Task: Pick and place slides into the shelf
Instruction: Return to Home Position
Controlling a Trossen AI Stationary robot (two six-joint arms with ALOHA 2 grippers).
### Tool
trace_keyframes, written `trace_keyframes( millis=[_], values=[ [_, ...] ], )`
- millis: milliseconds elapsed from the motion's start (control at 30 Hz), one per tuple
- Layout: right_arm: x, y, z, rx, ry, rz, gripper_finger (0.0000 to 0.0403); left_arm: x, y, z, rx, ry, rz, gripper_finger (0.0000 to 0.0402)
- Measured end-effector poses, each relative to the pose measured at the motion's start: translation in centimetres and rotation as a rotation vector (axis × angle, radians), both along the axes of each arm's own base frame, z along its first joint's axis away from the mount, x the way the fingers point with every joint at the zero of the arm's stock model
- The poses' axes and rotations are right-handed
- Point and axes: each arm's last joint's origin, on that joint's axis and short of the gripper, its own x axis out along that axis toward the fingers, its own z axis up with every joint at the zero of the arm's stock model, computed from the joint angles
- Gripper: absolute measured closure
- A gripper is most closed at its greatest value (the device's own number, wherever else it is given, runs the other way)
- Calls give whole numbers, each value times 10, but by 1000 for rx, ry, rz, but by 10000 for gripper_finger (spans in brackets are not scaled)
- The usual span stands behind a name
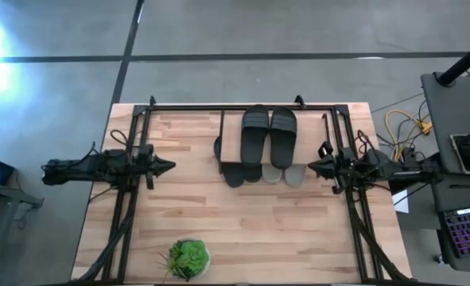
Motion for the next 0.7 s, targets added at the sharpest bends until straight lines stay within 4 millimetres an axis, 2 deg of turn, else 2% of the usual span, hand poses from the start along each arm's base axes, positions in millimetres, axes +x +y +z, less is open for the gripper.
trace_keyframes(
  millis=[200,367,700],
  values=[
    [1,0,-4,15,43,-5,394,4,0,-20,-23,63,6,402],
    [2,0,-7,109,79,15,394,6,-1,-22,-34,81,-31,402],
    [3,0,-8,106,96,14,394,7,-2,-25,-35,94,-37,402]
  ],
)
